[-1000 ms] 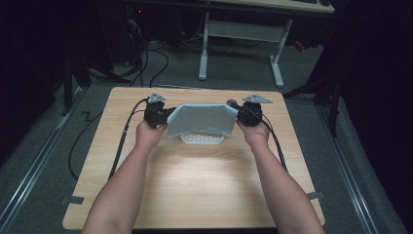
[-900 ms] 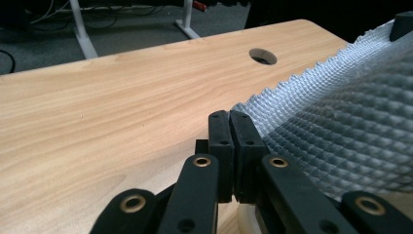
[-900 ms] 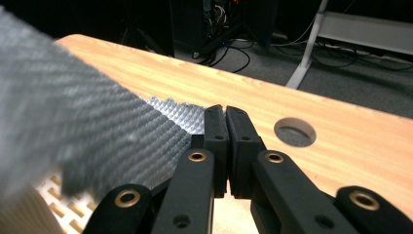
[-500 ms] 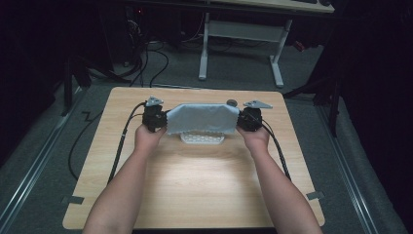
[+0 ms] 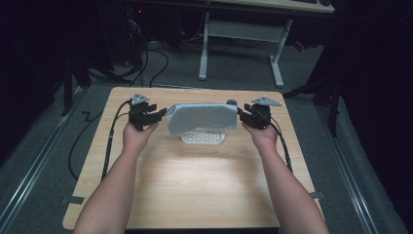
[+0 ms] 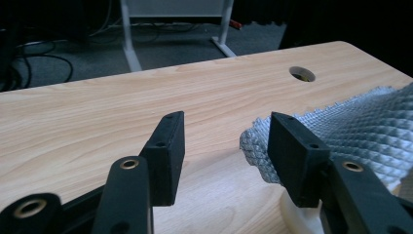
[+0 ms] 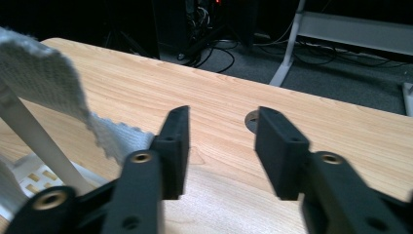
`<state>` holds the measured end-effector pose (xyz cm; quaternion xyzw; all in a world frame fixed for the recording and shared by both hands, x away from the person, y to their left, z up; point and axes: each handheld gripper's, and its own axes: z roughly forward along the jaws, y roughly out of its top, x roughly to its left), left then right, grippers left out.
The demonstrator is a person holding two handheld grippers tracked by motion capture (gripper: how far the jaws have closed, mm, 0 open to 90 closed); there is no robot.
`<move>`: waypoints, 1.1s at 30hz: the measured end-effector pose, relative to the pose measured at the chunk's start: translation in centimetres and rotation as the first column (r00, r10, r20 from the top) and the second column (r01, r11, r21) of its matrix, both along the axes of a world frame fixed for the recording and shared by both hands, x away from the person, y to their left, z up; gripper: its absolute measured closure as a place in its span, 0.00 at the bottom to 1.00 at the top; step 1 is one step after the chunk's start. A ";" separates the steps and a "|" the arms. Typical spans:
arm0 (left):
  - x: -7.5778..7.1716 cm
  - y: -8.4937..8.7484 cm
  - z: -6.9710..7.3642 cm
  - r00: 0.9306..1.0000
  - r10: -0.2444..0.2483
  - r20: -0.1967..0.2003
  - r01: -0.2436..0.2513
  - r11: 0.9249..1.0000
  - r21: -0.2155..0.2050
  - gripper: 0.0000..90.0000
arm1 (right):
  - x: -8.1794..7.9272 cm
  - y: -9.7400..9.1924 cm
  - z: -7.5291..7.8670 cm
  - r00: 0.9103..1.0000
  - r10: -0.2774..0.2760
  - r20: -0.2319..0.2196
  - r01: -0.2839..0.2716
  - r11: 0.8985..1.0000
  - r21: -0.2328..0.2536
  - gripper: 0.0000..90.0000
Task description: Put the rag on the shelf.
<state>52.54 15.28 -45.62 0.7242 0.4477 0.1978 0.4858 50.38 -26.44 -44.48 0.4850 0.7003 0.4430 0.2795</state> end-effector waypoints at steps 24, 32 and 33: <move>-0.2 0.4 0.7 1.000 0.028 0.001 -0.028 0.998 -0.050 0.51 | -1.5 -0.5 2.3 0.997 -0.003 0.081 0.003 1.000 0.001 0.60; -0.6 1.2 1.8 0.997 0.069 0.023 -0.066 0.993 -0.095 0.49 | -2.6 0.6 5.4 0.990 0.036 0.138 -0.039 0.999 0.022 0.60; -0.7 1.3 1.9 0.997 0.070 0.027 -0.068 0.994 -0.086 0.49 | -2.8 0.8 5.6 0.989 0.041 0.142 -0.043 0.999 0.015 0.60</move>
